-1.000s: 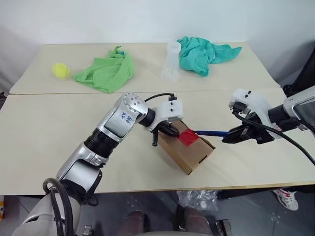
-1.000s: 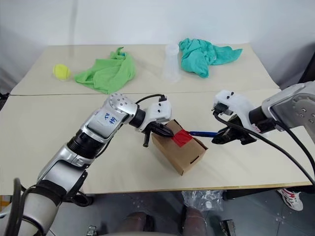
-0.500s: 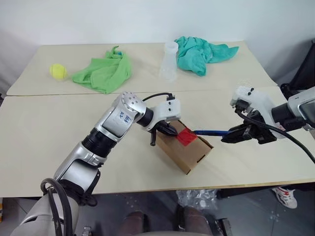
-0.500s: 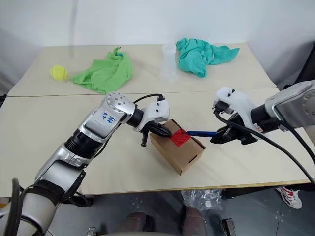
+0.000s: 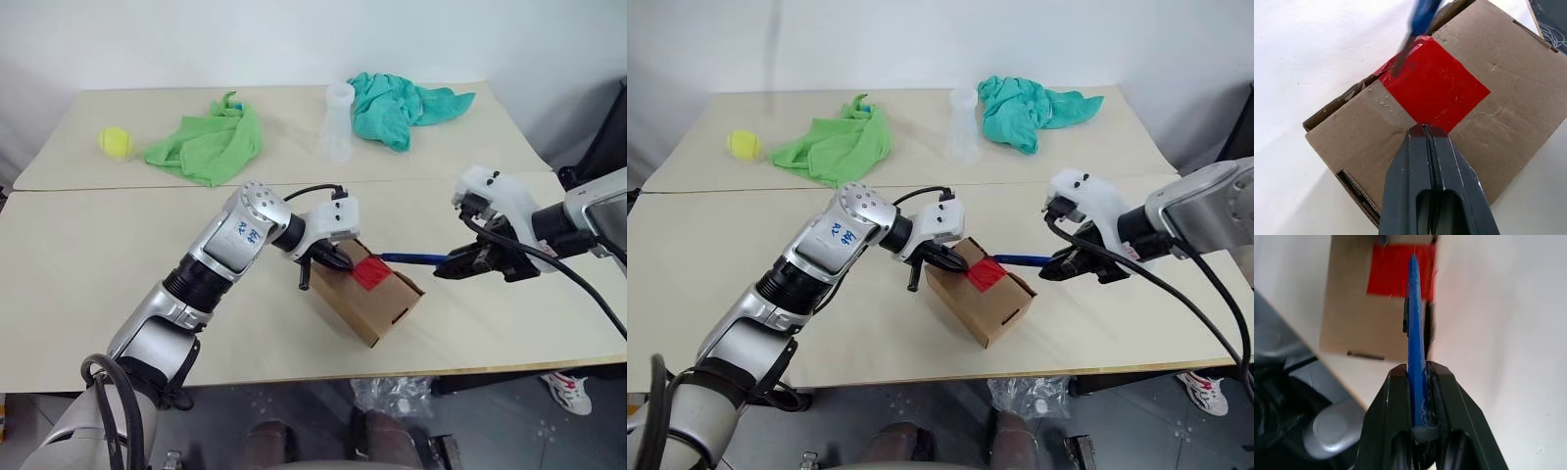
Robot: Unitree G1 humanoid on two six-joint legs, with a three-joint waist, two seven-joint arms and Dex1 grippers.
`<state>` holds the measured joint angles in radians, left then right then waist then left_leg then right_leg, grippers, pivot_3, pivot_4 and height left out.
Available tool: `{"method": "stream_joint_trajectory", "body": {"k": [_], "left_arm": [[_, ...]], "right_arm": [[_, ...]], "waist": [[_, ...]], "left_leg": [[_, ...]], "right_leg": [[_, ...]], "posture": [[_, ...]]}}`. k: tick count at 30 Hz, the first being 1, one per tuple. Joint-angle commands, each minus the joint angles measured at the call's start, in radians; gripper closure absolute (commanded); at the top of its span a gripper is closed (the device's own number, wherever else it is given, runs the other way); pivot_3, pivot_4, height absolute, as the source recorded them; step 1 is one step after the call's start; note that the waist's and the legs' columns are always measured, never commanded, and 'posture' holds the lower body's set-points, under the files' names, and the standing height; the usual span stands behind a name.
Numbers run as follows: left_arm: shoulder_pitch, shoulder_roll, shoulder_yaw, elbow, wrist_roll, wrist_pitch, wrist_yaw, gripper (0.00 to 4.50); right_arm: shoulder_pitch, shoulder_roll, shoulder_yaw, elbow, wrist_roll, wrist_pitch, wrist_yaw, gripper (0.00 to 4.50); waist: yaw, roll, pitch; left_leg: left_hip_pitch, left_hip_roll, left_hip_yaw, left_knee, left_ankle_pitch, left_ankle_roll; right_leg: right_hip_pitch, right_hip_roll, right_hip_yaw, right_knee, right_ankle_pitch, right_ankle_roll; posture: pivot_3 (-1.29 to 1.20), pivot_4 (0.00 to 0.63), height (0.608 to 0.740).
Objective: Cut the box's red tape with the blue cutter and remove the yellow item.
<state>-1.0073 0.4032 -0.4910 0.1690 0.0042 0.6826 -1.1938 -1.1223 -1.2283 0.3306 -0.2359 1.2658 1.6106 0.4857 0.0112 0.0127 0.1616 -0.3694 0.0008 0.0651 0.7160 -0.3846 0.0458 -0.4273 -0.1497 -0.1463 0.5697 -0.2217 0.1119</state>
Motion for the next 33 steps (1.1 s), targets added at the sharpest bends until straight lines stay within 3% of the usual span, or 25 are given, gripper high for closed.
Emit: {"method": "stream_joint_trajectory", "body": {"k": [1, 14, 33], "left_arm": [[0.062, 0.031, -0.09, 0.066, 0.055, 0.045, -0.005, 4.5], [0.059, 0.038, -0.093, 0.065, 0.057, 0.047, -0.013, 4.5], [0.051, 0.06, -0.101, 0.064, 0.063, 0.048, -0.032, 4.5]], "right_arm": [[-0.01, 0.014, -0.06, 0.022, -0.055, 0.004, -0.007, 4.34], [0.0, 0.119, -0.067, 0.048, -0.175, 0.004, 0.036, 4.34], [0.086, 0.124, -0.094, 0.0, -0.133, 0.004, 0.016, 4.34]], "waist": [[0.0, 0.0, 0.0], [-0.003, 0.0, 0.0], [-0.013, 0.0, 0.0]], "left_leg": [[0.0, 0.0, 0.0, 0.0, 0.0, 0.0], [0.0, -0.001, 0.001, 0.0, 0.0, 0.001], [0.0, -0.001, 0.001, 0.0, 0.001, 0.0]], "right_leg": [[0.0, 0.0, 0.0, 0.0, 0.0, 0.0], [0.0, 0.003, -0.001, 0.006, 0.0, 0.0], [0.0, 0.004, -0.009, 0.007, 0.0, 0.0]], "posture": [[0.0, 0.15, 0.74], [0.0, 0.15, 0.74], [0.0, 0.15, 0.74]]}}
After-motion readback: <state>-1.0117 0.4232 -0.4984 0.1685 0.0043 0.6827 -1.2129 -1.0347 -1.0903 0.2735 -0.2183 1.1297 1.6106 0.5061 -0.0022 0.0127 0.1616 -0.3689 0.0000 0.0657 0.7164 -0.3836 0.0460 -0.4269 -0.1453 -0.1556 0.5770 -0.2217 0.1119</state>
